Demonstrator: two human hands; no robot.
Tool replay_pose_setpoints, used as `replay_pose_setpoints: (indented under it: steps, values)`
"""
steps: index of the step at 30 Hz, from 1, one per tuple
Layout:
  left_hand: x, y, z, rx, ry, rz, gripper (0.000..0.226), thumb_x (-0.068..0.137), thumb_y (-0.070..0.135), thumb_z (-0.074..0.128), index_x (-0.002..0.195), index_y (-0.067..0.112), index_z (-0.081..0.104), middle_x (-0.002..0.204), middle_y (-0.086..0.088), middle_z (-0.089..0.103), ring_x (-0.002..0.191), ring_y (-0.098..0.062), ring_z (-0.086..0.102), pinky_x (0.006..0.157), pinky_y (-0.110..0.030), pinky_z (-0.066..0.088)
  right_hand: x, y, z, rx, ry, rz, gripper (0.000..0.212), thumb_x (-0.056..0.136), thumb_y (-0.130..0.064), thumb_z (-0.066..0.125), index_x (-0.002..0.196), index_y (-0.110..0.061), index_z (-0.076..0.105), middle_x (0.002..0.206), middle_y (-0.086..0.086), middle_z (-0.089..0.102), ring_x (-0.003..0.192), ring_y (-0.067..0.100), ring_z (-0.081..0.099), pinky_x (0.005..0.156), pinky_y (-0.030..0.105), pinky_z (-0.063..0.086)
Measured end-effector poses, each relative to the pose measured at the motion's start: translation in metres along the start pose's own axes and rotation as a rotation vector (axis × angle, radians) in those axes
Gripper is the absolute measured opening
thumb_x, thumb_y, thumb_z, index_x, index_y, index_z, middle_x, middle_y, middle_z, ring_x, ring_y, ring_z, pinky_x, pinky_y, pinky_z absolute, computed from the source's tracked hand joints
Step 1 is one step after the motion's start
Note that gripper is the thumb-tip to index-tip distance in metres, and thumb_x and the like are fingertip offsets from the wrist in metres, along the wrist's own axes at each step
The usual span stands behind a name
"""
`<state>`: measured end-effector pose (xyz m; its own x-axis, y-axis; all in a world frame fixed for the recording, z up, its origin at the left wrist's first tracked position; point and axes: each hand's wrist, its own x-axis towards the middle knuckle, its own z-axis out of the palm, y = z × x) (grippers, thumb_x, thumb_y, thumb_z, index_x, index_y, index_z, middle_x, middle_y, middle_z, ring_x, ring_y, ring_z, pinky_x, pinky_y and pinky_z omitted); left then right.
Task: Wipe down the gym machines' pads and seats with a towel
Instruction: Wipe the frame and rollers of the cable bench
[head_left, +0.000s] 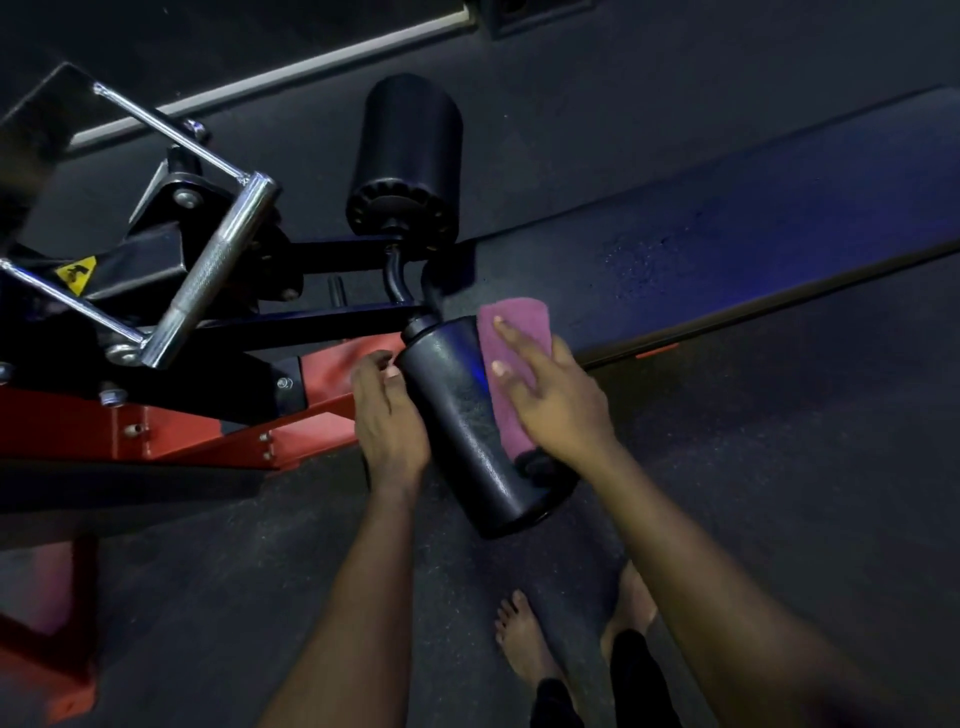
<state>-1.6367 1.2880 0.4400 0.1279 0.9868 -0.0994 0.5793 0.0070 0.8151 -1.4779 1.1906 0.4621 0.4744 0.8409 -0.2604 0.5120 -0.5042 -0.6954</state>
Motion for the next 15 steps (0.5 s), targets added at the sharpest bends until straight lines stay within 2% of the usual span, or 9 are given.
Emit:
replay_pose_setpoints:
  steps: [2, 3, 6, 9, 13, 15]
  values:
    - [-0.009, 0.013, 0.007, -0.009, -0.066, -0.111, 0.044, 0.109, 0.037, 0.031, 0.143, 0.009, 0.041, 0.143, -0.016, 0.051, 0.131, -0.031, 0.047, 0.091, -0.023, 0.03, -0.024, -0.014, 0.004, -0.2, 0.067, -0.108, 0.058, 0.1, -0.061, 0.042, 0.154, -0.058, 0.02, 0.156, 0.007, 0.033, 0.12, 0.035, 0.05, 0.094, 0.045, 0.05]
    - [-0.012, 0.016, 0.01, -0.034, -0.091, -0.151, 0.044, 0.109, 0.04, 0.031, 0.14, 0.01, 0.038, 0.138, -0.015, 0.053, 0.128, -0.032, 0.049, 0.087, -0.022, 0.029, -0.031, -0.021, 0.008, -0.279, 0.106, -0.133, 0.061, 0.099, -0.061, 0.043, 0.155, -0.057, 0.02, 0.158, 0.009, 0.029, 0.117, 0.035, 0.05, 0.091, 0.045, 0.051]
    - [-0.007, 0.007, 0.013, -0.096, -0.097, -0.131, 0.027, 0.108, 0.042, 0.034, 0.115, 0.016, 0.035, 0.116, -0.005, 0.057, 0.11, -0.029, 0.057, 0.08, -0.027, 0.031, -0.024, -0.039, 0.016, -0.376, 0.168, -0.111, 0.065, 0.098, -0.061, 0.044, 0.156, -0.056, 0.016, 0.161, 0.012, 0.024, 0.117, 0.036, 0.047, 0.09, 0.047, 0.05]
    - [-0.003, 0.001, 0.014, -0.103, -0.09, -0.093, 0.039, 0.101, 0.052, 0.033, 0.113, 0.015, 0.034, 0.112, -0.005, 0.06, 0.101, -0.026, 0.059, 0.079, -0.031, 0.035, 0.008, -0.047, 0.017, -0.356, 0.163, -0.09, 0.063, 0.098, -0.063, 0.042, 0.155, -0.055, 0.017, 0.155, 0.013, 0.03, 0.116, 0.038, 0.049, 0.089, 0.048, 0.049]
    - [-0.006, 0.008, 0.013, -0.123, -0.086, -0.073, 0.049, 0.095, 0.056, 0.033, 0.115, 0.011, 0.036, 0.112, -0.007, 0.06, 0.097, -0.022, 0.056, 0.079, -0.032, 0.036, 0.057, -0.045, 0.004, -0.129, -0.024, 0.044, 0.056, 0.097, -0.071, 0.039, 0.15, -0.058, 0.03, 0.147, 0.01, 0.041, 0.121, 0.042, 0.053, 0.098, 0.046, 0.046]
    - [-0.005, 0.006, 0.012, -0.163, -0.105, -0.076, 0.049, 0.095, 0.054, 0.033, 0.116, 0.01, 0.036, 0.108, 0.0, 0.059, 0.096, -0.016, 0.056, 0.081, -0.03, 0.036, 0.053, -0.044, 0.002, -0.097, -0.04, 0.076, 0.056, 0.098, -0.07, 0.038, 0.151, -0.056, 0.03, 0.147, 0.011, 0.04, 0.122, 0.042, 0.053, 0.099, 0.045, 0.045]
